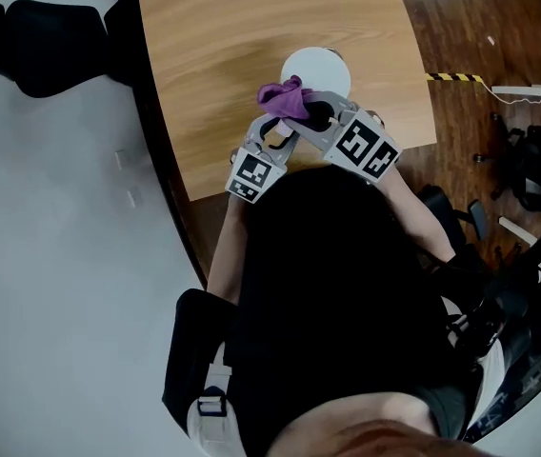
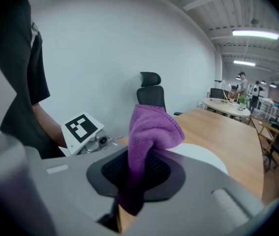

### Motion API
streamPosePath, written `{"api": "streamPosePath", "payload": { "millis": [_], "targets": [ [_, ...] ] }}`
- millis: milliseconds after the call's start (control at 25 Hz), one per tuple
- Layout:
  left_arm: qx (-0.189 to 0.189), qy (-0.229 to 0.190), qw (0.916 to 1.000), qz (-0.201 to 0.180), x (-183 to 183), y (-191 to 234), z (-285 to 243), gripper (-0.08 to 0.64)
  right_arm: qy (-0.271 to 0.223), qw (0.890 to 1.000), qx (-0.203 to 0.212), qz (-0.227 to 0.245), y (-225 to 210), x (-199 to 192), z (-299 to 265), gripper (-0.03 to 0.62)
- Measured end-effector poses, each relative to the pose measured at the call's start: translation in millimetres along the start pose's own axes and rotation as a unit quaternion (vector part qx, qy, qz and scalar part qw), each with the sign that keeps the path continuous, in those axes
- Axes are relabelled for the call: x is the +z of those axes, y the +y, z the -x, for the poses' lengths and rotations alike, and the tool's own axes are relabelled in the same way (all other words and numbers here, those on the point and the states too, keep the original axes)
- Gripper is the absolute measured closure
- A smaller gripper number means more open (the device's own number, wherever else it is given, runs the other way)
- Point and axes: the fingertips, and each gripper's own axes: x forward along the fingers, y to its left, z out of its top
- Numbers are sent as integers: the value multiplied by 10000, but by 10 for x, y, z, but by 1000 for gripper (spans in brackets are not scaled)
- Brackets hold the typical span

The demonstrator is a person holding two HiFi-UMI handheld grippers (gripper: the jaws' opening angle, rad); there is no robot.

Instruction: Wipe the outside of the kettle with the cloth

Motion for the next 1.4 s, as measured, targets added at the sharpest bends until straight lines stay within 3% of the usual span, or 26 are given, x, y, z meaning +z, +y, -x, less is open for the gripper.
{"api": "streamPosePath", "payload": {
  "millis": [440, 640, 720, 800, 880, 1000, 1120, 1240, 1400],
  "targets": [
    [-28, -32, 10000, -25, 27, -13, 49, 506, -392, 9874, -980, -1180, -1093, -211, 679, 534],
    [16, -15, 10000, 36, -32, -3, 38, 506, -191, 9778, -1467, -1485, -1482, -566, 744, 535],
    [7, -1, 10000, 44, -39, 3, 42, 506, -298, 9742, -1611, -1553, -1480, -495, 803, 535],
    [1, -5, 10000, 50, -31, 12, 38, 506, -451, 9769, -1613, -1324, -1325, -209, 839, 535],
    [27, -31, 10000, 69, -20, 25, 33, 506, -439, 9865, -1356, -803, -1017, 143, 751, 535],
    [49, -56, 9999, 83, -8, 42, 18, 506, -301, 9981, -532, 62, -335, 503, 401, 534],
    [51, -68, 9999, 73, 2, 41, -10, 506, 371, 9959, 199, 803, 257, 346, -64, 535],
    [68, -97, 9999, 50, -23, -2, 29, 506, 1361, 9803, 213, 1418, 457, -18, -348, 534],
    [52, -129, 9999, 14, -87, -29, 77, 506, 1685, 9755, -170, 1405, 219, -104, -329, 535]
  ]
}}
